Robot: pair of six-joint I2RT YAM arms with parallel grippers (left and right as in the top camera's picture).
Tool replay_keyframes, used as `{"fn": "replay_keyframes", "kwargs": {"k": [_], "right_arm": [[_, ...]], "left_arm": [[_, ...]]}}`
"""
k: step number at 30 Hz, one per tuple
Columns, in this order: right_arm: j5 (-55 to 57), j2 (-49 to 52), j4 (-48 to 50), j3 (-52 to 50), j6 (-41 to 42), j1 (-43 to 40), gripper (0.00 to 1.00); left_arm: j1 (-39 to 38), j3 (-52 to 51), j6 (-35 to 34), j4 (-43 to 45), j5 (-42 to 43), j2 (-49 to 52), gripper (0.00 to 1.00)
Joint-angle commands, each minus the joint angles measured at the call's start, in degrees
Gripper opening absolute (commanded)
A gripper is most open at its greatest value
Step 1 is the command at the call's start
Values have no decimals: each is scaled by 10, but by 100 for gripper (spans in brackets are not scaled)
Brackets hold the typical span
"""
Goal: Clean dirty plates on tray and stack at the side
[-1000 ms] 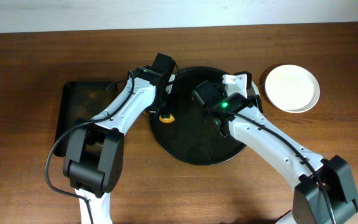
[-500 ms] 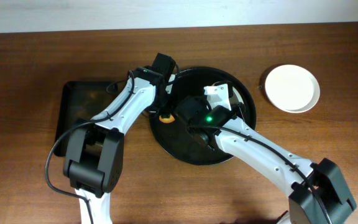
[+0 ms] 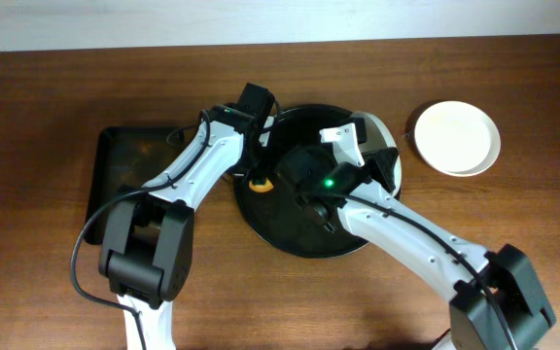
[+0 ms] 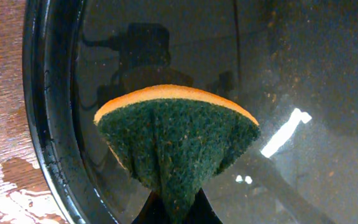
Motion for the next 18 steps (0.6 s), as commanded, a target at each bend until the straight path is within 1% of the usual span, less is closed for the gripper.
{"fn": "replay_keyframes", "kwargs": {"k": [1,8,11,18], "right_arm": [[-14,28,-2,-12,-4,-7,4],[-86,34,-2,-14,-14,-5,4],[-137,34,-2,-14,-14,-5,4],[-156,24,-1,-13,-14,-6,4]], "left_arm": [[1,10,7,-2,10,-18,0],[1,10,7,-2,10,-18,0],[2,10,7,-1,10,-18,0],[2,10,7,0,10,-18,0]]}}
